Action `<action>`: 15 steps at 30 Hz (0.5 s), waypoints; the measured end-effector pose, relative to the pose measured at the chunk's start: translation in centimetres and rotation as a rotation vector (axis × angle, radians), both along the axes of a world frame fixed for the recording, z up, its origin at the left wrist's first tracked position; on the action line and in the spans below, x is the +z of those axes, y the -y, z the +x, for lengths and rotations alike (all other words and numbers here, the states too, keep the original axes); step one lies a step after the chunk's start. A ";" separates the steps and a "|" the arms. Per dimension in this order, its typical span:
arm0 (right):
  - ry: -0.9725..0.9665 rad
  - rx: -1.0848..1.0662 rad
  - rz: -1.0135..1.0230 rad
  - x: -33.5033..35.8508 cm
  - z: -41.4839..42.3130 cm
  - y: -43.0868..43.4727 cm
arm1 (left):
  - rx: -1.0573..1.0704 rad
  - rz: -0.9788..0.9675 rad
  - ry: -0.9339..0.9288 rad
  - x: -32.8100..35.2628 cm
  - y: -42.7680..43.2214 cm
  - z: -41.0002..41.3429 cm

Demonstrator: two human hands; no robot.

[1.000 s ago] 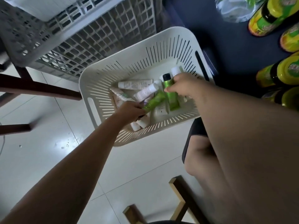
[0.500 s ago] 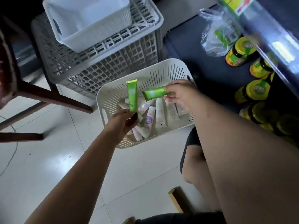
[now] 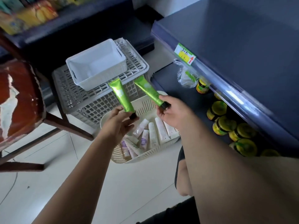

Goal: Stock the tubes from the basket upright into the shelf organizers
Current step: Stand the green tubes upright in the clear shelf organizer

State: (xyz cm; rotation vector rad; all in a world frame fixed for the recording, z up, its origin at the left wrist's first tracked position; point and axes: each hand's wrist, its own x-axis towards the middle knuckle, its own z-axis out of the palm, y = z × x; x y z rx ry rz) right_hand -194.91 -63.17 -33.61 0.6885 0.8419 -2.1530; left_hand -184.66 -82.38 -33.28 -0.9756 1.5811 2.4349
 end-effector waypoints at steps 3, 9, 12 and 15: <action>-0.095 0.050 -0.034 2.9 0.9 -0.8 | -0.047 -0.037 -0.061 2.3 -1.5 -0.5; -0.273 -0.043 -0.197 7.9 2.2 -1.6 | -0.204 -0.162 -0.211 7.0 -4.4 -1.2; -0.451 -0.065 -0.134 10.0 2.5 -2.6 | -0.254 -0.214 -0.306 9.4 -6.2 -1.8; -0.663 -0.135 0.074 11.6 3.3 -4.9 | -0.282 -0.250 -0.384 11.7 -8.5 -2.3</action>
